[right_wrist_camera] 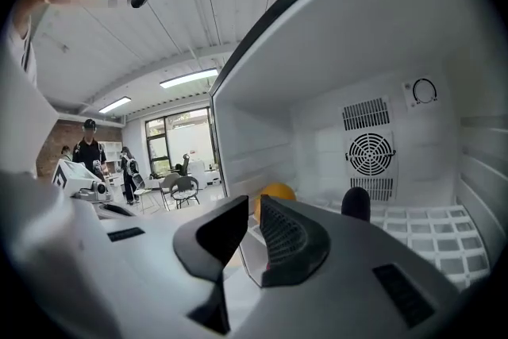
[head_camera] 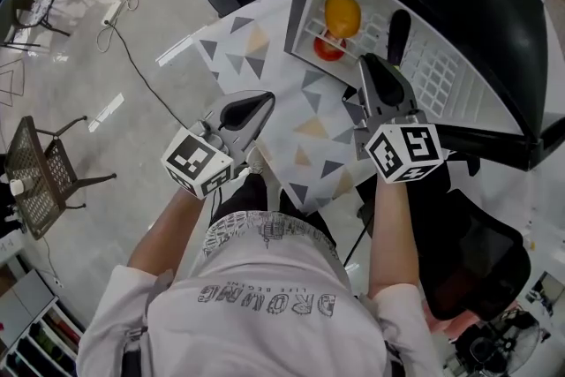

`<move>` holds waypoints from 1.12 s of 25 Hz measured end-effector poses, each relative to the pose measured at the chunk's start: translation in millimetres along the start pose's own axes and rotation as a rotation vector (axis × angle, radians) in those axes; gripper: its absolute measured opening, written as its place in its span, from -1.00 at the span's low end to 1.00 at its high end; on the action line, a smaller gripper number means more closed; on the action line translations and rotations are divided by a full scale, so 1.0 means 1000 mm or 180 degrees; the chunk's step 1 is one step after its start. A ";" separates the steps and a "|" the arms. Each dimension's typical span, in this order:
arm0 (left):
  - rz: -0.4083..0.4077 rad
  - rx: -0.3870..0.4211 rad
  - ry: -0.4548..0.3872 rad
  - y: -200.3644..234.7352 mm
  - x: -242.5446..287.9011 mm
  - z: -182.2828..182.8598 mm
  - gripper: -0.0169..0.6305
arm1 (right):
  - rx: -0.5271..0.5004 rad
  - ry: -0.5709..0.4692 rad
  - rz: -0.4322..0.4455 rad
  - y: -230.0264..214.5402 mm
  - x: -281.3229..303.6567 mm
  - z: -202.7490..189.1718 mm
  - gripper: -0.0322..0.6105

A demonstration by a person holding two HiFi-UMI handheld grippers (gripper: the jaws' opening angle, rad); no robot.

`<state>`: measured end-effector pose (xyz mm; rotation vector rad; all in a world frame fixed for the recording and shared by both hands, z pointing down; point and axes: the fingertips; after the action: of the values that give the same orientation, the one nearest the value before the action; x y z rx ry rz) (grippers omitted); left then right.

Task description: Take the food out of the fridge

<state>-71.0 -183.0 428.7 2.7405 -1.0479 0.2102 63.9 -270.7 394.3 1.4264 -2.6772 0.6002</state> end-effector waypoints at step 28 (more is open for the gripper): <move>0.0053 -0.0073 0.0024 0.036 -0.003 -0.009 -0.93 | -0.0571 0.0502 -0.0414 -0.021 0.089 -0.014 -0.09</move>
<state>-98.0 -205.0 441.5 2.7092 -1.0650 0.2095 28.4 -346.5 433.4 1.4267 -2.4270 0.4303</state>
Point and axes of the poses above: the fingertips, and each gripper's own axes: x forward along the fingers, y to its left, z out of its top, and after that the axes turned 9 degrees about x, right-handed
